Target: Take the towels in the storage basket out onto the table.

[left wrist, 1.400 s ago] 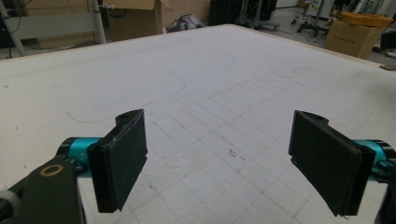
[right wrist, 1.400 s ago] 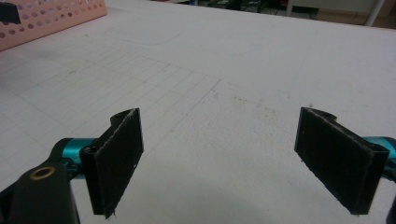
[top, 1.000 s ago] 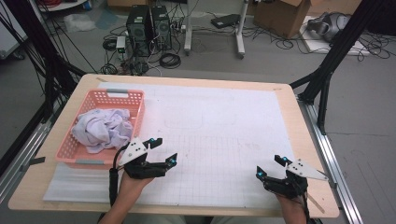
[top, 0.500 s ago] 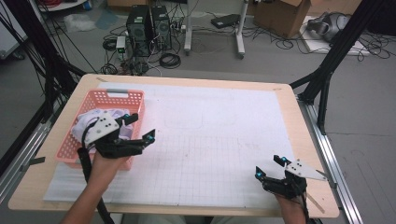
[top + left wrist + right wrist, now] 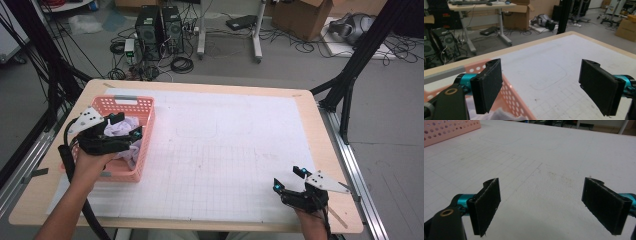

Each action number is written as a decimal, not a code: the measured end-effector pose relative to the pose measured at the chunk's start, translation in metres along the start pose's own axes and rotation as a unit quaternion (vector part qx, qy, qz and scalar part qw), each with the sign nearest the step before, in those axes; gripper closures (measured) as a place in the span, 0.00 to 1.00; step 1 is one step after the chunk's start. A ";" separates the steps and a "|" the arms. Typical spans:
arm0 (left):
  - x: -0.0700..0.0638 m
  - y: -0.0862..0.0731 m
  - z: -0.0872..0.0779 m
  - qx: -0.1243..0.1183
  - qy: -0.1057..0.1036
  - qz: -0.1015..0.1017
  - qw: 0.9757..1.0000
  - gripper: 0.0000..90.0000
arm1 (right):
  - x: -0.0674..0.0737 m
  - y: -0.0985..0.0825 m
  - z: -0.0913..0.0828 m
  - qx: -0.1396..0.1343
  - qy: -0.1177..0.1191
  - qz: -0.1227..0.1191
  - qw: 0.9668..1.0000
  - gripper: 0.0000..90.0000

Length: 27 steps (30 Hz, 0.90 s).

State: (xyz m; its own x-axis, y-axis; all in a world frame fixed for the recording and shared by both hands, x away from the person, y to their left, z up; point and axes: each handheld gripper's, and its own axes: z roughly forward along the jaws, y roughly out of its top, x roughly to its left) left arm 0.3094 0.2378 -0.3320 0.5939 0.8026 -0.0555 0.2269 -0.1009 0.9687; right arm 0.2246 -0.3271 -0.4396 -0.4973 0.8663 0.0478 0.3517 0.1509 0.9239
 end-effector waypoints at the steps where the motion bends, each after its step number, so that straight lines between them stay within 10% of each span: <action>1: 0.003 -0.001 0.000 0.002 0.003 -0.003 1.000 0.21 | 0.000 0.000 0.000 0.001 0.001 0.001 1.000 0.15; 18: 0.053 -0.022 -0.005 0.080 0.070 -0.030 0.994 0.21 | -0.001 -0.001 0.000 -0.001 0.001 0.004 1.000 0.15; 27: 0.070 -0.031 0.001 0.155 0.107 -0.017 0.982 0.21 | 0.001 0.000 0.000 0.004 0.003 0.005 1.000 0.15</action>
State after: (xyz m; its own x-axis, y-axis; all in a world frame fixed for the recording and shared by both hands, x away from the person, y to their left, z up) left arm 0.3449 0.2964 -0.3666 0.4138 0.9104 -0.0030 0.4884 -0.2192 0.8446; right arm 0.2244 -0.3264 -0.4401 -0.4983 0.8650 0.0589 0.3622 0.1459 0.9206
